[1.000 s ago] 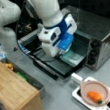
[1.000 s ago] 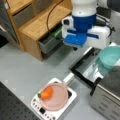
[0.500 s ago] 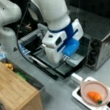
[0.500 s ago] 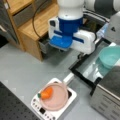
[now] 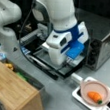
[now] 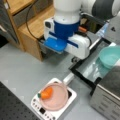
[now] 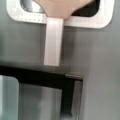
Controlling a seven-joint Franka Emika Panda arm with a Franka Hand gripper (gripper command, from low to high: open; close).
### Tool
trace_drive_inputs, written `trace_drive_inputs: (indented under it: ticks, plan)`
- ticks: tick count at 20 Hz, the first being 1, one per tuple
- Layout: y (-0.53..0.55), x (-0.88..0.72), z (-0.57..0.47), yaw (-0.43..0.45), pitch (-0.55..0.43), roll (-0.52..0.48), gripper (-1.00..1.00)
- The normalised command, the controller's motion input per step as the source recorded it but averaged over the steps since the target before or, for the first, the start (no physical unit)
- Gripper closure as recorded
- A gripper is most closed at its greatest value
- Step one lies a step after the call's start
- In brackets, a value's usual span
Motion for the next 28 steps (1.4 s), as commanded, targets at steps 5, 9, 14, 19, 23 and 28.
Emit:
trace_drive_inputs:
  ticks: [5, 9, 14, 19, 23, 28]
  plan:
    - [0.1, 0.35, 0.17, 0.022, 0.25, -0.149, -1.0]
    - [0.12, 0.42, 0.1, 0.021, 0.231, -0.145, -1.0]
    - [0.08, 0.52, 0.06, 0.06, 0.238, -0.128, -1.0]
    - [0.04, 0.53, 0.1, 0.07, 0.229, -0.121, -1.0]
    - [0.04, 0.46, 0.1, 0.06, 0.196, -0.154, -1.0]
    - [0.04, 0.46, 0.1, 0.043, 0.211, -0.225, -1.0]
